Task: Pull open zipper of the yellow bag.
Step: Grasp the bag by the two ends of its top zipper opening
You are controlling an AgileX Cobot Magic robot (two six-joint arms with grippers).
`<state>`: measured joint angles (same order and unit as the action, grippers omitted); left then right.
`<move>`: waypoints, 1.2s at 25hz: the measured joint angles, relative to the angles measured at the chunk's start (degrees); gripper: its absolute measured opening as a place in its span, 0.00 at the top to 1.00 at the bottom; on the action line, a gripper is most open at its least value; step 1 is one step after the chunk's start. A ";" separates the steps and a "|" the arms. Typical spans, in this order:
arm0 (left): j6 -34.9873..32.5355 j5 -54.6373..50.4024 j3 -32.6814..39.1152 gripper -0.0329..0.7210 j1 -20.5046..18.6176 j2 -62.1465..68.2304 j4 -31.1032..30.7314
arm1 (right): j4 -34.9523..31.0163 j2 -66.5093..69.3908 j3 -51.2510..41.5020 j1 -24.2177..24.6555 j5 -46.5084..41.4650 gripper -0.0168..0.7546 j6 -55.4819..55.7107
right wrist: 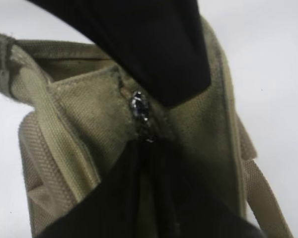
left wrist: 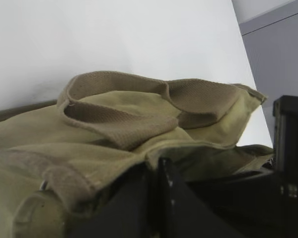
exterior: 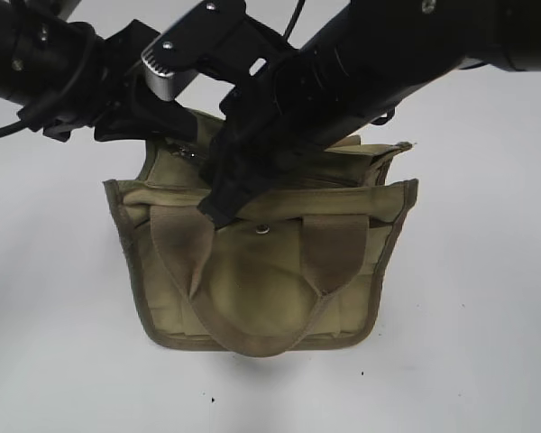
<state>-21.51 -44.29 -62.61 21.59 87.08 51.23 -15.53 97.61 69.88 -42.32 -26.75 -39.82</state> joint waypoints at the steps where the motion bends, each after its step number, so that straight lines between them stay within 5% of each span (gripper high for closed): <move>1: 0.00 -0.07 0.00 0.95 0.00 0.00 0.11 | -0.05 0.05 0.00 0.00 0.00 0.95 0.00; 11: 0.00 -0.85 0.00 0.95 0.02 -0.16 0.90 | -0.25 -1.97 0.00 1.35 -4.36 0.98 0.45; 30: 0.00 -0.44 0.00 0.95 0.12 -0.48 0.48 | 0.56 -11.74 0.00 23.12 -30.83 0.98 8.96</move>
<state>-21.51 -44.73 -62.61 21.71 86.60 51.71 -14.97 85.87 69.88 -19.20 -57.58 -30.86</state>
